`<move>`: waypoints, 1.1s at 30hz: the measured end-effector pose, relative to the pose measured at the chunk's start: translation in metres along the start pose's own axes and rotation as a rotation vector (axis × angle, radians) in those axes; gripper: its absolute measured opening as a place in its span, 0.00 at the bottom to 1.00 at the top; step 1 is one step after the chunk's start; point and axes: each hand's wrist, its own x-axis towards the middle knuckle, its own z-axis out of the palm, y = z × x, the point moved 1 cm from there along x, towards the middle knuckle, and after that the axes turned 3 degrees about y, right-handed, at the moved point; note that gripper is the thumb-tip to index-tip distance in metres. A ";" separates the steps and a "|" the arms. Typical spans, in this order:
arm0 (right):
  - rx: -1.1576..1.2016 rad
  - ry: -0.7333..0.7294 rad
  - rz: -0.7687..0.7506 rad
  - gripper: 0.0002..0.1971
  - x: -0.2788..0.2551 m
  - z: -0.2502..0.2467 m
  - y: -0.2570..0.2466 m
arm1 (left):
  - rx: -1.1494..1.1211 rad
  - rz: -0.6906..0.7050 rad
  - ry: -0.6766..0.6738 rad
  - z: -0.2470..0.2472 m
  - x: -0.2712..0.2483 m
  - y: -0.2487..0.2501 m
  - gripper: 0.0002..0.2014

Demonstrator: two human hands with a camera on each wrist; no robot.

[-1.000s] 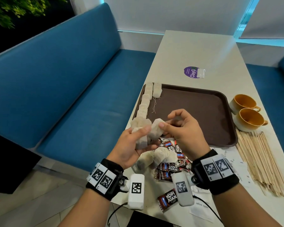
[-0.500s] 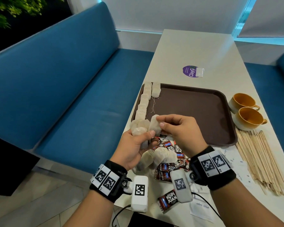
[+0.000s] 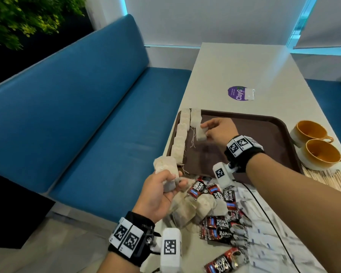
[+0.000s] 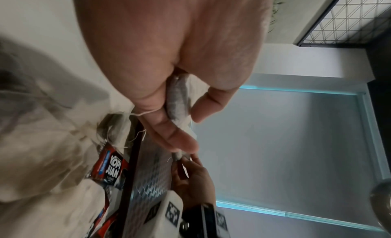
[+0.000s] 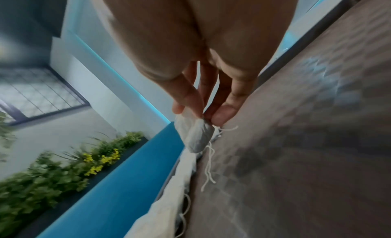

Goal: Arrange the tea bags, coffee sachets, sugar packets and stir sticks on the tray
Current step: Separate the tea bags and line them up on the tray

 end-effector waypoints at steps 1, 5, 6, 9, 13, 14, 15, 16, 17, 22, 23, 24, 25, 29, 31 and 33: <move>-0.014 -0.014 0.011 0.21 0.007 0.004 0.001 | 0.003 -0.001 0.003 -0.001 0.002 0.000 0.09; -0.077 -0.123 -0.026 0.23 0.027 0.018 -0.003 | -0.001 -0.001 0.011 -0.004 0.007 -0.002 0.11; -0.097 -0.130 -0.023 0.23 0.033 0.021 -0.002 | 0.003 0.000 0.013 -0.004 0.009 -0.001 0.12; -0.161 -0.079 0.016 0.21 0.052 0.026 0.004 | 0.032 0.007 0.011 -0.001 0.011 0.001 0.13; -0.250 -0.029 0.013 0.18 0.062 0.031 0.003 | 0.038 0.021 -0.004 0.000 0.017 0.003 0.15; -0.264 -0.020 0.005 0.17 0.064 0.031 0.003 | 0.039 0.020 -0.004 0.001 0.017 0.003 0.14; -0.262 -0.011 0.002 0.16 0.065 0.031 0.004 | 0.041 0.020 -0.003 0.001 0.017 0.003 0.14; -0.246 -0.001 0.005 0.16 0.066 0.031 0.004 | 0.043 0.018 -0.001 0.001 0.017 0.003 0.14; -0.233 0.013 0.007 0.16 0.067 0.031 0.005 | 0.046 0.018 -0.002 0.000 0.016 0.002 0.14; -0.219 0.042 0.053 0.12 0.066 0.028 0.008 | 0.071 0.024 -0.020 -0.004 0.015 -0.004 0.11; -0.223 0.047 0.063 0.11 0.066 0.028 0.009 | 0.073 0.024 -0.017 -0.005 0.015 -0.004 0.10; -0.225 0.054 0.074 0.11 0.065 0.027 0.009 | 0.074 0.023 -0.014 -0.005 0.015 -0.005 0.10; -0.223 0.062 0.087 0.10 0.065 0.027 0.008 | 0.074 0.023 -0.016 -0.006 0.015 -0.005 0.11; -0.189 0.051 0.134 0.10 0.060 0.023 0.005 | 0.062 0.031 -0.032 -0.006 0.013 -0.005 0.15; -0.232 0.007 0.116 0.11 0.058 0.018 0.002 | 0.052 0.039 -0.038 -0.006 0.010 -0.004 0.19; -0.248 -0.032 0.085 0.10 0.050 0.009 -0.007 | 0.023 0.041 -0.036 -0.006 0.008 -0.003 0.22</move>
